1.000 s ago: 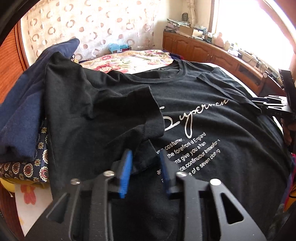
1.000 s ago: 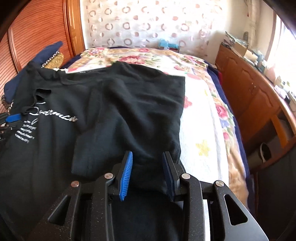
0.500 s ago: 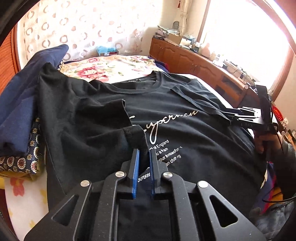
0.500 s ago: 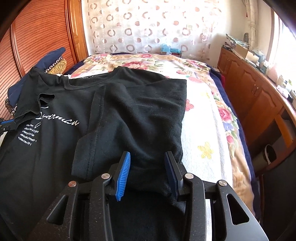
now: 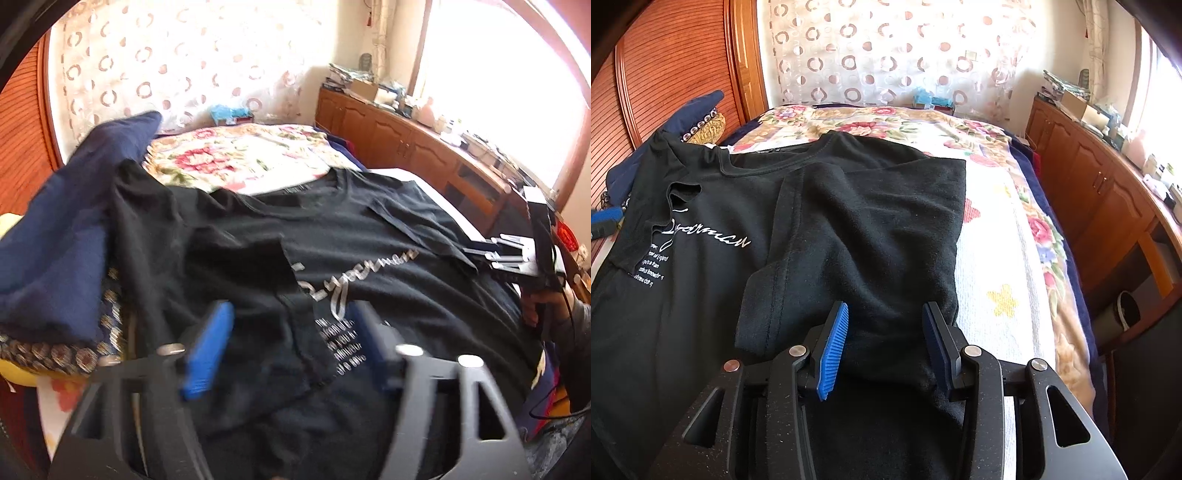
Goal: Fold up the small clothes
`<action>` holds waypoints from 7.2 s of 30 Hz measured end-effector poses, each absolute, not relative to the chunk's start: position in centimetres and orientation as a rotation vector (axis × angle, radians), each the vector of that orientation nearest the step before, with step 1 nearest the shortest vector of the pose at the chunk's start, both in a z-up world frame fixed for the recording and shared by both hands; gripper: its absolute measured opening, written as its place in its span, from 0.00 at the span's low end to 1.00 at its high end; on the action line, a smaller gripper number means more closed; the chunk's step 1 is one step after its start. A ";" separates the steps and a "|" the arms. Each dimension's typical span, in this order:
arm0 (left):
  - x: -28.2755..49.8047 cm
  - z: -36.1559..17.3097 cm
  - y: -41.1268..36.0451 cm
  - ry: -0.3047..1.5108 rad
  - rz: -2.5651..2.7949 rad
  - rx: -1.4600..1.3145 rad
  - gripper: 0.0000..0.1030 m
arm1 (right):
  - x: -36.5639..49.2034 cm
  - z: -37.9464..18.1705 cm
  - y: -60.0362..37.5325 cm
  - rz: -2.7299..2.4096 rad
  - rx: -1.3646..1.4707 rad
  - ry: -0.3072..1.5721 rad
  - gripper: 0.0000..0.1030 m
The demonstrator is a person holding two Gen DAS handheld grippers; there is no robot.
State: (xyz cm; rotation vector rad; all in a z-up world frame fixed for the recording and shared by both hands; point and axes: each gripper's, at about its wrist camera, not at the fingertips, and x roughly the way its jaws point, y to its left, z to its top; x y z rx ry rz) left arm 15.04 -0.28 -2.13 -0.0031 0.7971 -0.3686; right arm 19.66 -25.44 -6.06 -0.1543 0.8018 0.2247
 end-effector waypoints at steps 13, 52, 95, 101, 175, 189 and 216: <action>20.4 -0.1 2.8 0.749 -0.201 0.036 0.77 | 23.7 -3.5 -27.0 0.206 -0.127 0.752 0.56; 27.3 -0.6 6.9 0.761 -0.128 0.019 0.43 | 31.8 -5.7 -26.3 0.219 -0.120 0.838 0.68; 7.0 0.4 4.5 0.515 -0.214 -0.004 0.07 | 14.8 -5.7 -28.1 0.392 0.077 0.554 0.07; 2.4 0.6 7.0 0.476 -0.179 -0.069 0.07 | 9.2 -4.7 -30.1 0.354 0.063 0.513 0.07; 7.6 -8.2 7.5 0.893 -0.234 0.024 0.42 | 11.6 -7.8 -29.0 0.305 -0.102 0.832 0.52; 2.7 -2.6 6.6 0.663 -0.212 -0.029 0.10 | 5.9 -4.4 -30.4 0.370 0.010 0.676 0.10; -7.7 19.9 9.1 0.008 -0.281 -0.068 0.10 | -18.5 17.8 -33.2 0.288 -0.112 -0.025 0.08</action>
